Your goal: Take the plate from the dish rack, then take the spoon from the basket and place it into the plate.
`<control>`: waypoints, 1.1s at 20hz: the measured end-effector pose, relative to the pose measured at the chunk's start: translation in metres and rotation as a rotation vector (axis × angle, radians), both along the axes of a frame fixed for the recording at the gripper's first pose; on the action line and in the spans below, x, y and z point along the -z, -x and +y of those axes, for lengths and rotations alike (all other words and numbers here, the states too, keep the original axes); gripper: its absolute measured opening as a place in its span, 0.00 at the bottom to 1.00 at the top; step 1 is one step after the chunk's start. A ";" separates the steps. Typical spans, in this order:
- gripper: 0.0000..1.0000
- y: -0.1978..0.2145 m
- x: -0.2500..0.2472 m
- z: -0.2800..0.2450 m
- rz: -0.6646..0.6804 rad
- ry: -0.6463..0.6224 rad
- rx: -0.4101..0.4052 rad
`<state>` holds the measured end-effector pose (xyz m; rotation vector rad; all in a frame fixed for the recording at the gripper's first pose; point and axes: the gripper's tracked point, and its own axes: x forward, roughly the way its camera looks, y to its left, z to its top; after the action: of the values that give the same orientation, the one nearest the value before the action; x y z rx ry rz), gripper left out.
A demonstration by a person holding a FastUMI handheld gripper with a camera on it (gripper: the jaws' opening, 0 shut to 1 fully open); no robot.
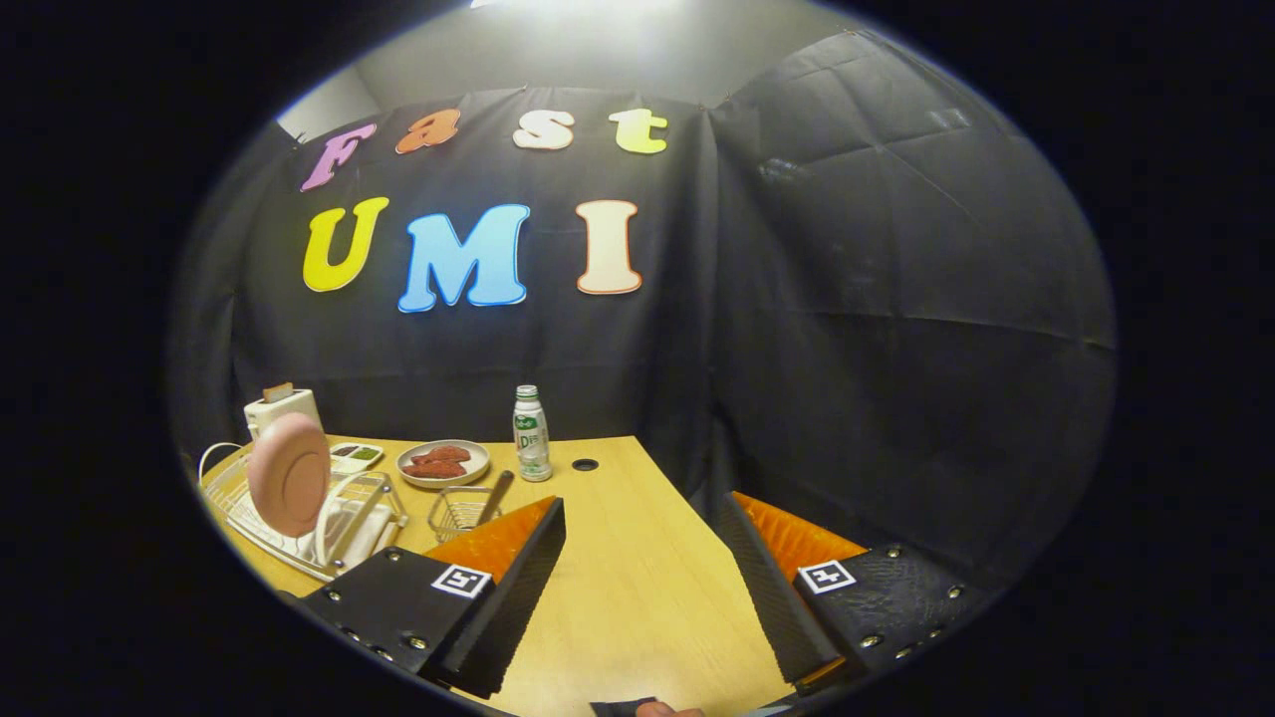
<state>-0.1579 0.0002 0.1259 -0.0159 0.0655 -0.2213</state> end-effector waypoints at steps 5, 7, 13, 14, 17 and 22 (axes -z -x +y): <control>0.96 0.004 -0.026 0.085 0.019 -0.034 -0.106; 0.97 -0.001 -0.034 0.117 0.026 -0.038 -0.151; 0.97 -0.027 -0.049 0.216 0.109 -0.063 -0.331; 0.97 -0.033 -0.053 0.232 0.119 -0.064 -0.364; 0.97 -0.056 -0.052 0.271 0.156 -0.065 -0.439; 0.97 -0.096 -0.020 0.316 0.345 -0.086 -0.501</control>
<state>-0.0615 0.3164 0.1463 0.0157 0.4095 0.2880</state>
